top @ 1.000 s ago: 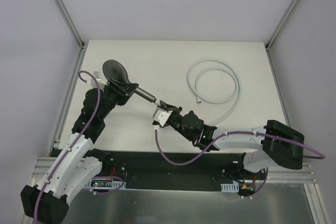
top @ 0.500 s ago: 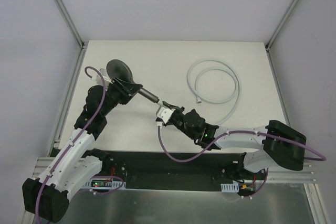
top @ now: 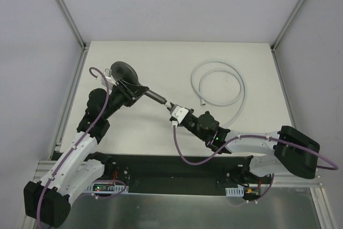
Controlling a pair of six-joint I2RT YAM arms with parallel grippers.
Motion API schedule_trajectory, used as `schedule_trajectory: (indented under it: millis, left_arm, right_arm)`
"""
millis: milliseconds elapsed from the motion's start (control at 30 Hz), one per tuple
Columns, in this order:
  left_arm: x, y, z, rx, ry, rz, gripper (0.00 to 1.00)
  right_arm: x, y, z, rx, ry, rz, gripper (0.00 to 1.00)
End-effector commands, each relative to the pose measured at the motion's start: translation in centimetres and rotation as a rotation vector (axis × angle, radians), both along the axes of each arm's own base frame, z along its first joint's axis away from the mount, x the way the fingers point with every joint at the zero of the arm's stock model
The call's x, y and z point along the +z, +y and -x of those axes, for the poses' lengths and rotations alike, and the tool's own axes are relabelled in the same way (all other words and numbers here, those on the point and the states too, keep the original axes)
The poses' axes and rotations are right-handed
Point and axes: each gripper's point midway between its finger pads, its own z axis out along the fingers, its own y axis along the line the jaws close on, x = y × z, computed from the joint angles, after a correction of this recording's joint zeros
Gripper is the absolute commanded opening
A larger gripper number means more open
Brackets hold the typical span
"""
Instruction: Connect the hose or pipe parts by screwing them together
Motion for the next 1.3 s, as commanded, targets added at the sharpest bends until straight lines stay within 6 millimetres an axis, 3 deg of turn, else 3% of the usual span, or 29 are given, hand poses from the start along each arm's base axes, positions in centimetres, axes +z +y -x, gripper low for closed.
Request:
schedule_trajectory:
  millis: [0, 267, 600, 1267]
  left_arm:
    - [1.2, -3.9, 5.4, -0.33, 0.058, 0.125, 0.0]
    - [1.4, -4.7, 5.5, -0.409, 0.097, 0.103, 0.0]
    - [1.9, -5.2, 5.5, -0.447, 0.102, 0.106, 0.0]
    - [2.9, -6.0, 6.9, -0.623, -0.154, 0.043, 0.0]
  right_arm:
    - [8.2, 0.5, 1.1, 0.088, -0.096, -0.294, 0.01]
    - [8.8, 0.1, 2.6, 0.153, -0.113, -0.304, 0.01]
    - [9.5, -0.2, 3.0, 0.167, -0.111, -0.327, 0.01]
    - [9.9, -0.6, 2.8, 0.193, -0.032, -0.4, 0.01]
